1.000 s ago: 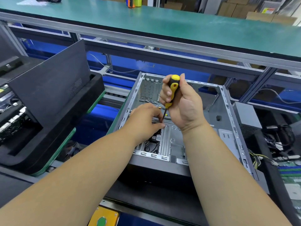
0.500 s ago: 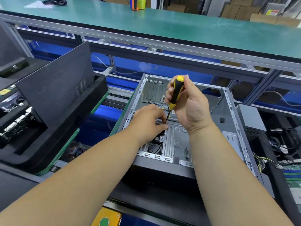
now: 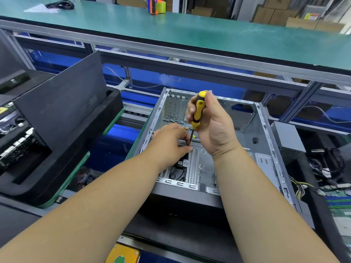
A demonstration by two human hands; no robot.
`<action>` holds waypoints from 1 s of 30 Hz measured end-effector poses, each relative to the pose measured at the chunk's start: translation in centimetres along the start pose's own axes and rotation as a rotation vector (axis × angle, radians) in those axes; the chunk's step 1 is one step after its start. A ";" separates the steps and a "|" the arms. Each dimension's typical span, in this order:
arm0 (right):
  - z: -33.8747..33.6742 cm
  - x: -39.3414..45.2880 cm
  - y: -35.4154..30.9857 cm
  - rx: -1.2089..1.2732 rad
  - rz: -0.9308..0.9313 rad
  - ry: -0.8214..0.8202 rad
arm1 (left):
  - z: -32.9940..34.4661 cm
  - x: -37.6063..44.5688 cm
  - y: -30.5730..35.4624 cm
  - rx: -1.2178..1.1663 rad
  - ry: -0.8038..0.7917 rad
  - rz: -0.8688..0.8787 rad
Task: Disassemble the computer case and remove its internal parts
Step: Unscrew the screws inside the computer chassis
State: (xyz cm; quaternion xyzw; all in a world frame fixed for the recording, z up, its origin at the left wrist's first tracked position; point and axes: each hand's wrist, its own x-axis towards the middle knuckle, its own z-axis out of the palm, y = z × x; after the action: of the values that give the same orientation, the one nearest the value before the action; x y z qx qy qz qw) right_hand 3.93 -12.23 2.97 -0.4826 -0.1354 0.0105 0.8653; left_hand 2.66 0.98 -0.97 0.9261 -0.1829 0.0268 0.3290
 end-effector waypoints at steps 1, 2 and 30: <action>0.0 0.0 0.0 0.004 0.007 0.002 | 0.0 0.0 0.0 0.005 -0.001 -0.001; 0.0 0.1 -0.1 -0.004 0.010 -0.001 | 0.0 0.0 0.0 0.009 -0.002 -0.001; -0.2 0.2 -0.2 0.033 0.064 -0.009 | 0.0 0.0 0.1 0.011 -0.019 -0.002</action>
State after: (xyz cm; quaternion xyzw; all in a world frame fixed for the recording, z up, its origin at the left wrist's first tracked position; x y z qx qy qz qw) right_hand 4.15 -12.47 3.04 -0.4724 -0.1235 0.0422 0.8717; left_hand 2.66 0.94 -0.90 0.9282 -0.1850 0.0188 0.3224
